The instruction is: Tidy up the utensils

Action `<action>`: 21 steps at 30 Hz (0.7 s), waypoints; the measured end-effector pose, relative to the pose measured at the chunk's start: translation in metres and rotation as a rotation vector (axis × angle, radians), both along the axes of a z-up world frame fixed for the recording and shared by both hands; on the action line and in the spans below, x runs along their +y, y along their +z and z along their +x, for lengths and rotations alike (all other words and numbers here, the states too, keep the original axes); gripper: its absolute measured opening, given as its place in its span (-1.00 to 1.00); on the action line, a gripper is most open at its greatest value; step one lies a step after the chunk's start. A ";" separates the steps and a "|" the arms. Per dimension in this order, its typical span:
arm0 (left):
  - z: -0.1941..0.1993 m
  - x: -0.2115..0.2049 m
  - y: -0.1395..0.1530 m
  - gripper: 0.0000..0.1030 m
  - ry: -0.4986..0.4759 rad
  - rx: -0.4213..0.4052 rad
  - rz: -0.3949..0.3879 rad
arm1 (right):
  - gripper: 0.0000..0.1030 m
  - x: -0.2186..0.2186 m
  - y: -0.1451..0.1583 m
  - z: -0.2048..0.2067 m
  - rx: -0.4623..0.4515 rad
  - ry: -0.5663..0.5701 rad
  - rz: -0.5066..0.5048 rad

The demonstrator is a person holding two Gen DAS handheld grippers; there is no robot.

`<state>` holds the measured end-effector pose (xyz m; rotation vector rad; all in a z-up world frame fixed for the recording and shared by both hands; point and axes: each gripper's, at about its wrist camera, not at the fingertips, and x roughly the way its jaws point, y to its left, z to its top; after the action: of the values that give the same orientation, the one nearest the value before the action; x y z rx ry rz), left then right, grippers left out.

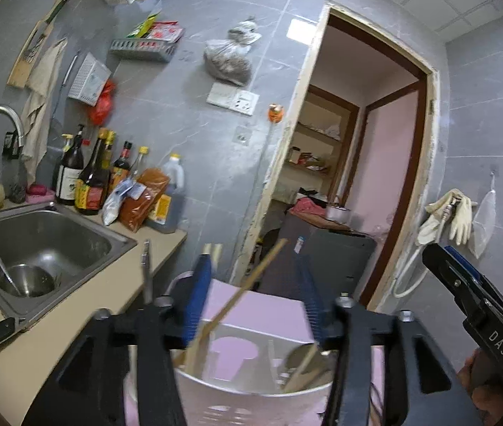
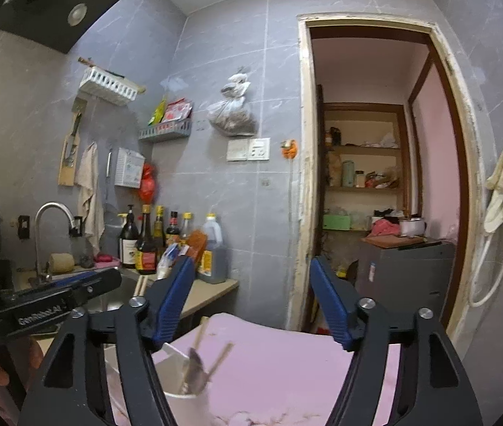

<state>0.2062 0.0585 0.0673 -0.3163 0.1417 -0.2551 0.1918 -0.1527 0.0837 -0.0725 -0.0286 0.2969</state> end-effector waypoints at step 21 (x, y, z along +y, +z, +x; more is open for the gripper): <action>-0.022 -0.116 -0.021 0.94 -0.213 0.079 0.173 | 1.00 -0.117 -0.018 -0.029 0.129 -0.137 0.050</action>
<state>0.1839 -0.0575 0.0467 -0.1393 0.2744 -0.4386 0.1628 -0.2701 0.0656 -0.0054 0.0971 0.1635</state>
